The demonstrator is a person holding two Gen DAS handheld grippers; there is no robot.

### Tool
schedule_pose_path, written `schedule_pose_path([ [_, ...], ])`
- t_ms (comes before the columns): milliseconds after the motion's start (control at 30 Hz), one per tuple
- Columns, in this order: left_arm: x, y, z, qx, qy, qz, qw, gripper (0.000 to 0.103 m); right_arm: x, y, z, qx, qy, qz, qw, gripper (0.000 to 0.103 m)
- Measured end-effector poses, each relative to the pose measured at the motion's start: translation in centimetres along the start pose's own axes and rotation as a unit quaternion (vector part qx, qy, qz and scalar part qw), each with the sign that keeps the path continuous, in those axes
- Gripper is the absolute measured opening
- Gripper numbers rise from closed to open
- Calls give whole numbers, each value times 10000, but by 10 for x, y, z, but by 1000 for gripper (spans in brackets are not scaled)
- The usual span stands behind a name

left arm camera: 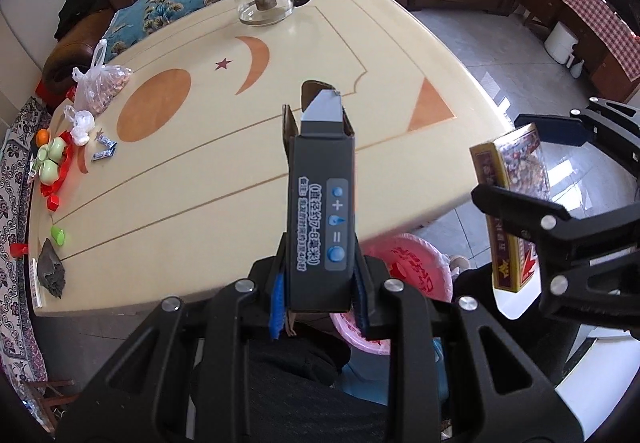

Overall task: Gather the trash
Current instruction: 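Lift the dark box with the left tool while the right tool carries the card packet toward the bin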

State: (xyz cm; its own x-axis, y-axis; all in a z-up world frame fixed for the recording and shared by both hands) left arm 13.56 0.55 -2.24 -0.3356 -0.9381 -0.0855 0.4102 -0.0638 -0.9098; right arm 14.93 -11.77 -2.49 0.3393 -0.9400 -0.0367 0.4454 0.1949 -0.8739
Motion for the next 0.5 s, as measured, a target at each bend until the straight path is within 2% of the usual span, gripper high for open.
schedule_pose_path([
  [500, 18, 8, -37, -50, 101, -194, 9997, 27, -26, 3, -51, -114, -213, 117, 9996, 67],
])
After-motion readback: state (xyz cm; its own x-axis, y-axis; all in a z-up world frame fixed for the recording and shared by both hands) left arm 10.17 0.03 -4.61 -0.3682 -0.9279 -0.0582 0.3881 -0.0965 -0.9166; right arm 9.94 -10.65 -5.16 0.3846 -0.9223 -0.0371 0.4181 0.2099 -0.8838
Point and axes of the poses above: each gripper's, at about its wrist camera, not at the fingertips, and y roughly the way its jaws point, x to its right, z to its top, the point moved 1 cm from there along y, roughly the way its jaws point, and after that the axes turned 1 degree about -y, right-handed, at the moved point
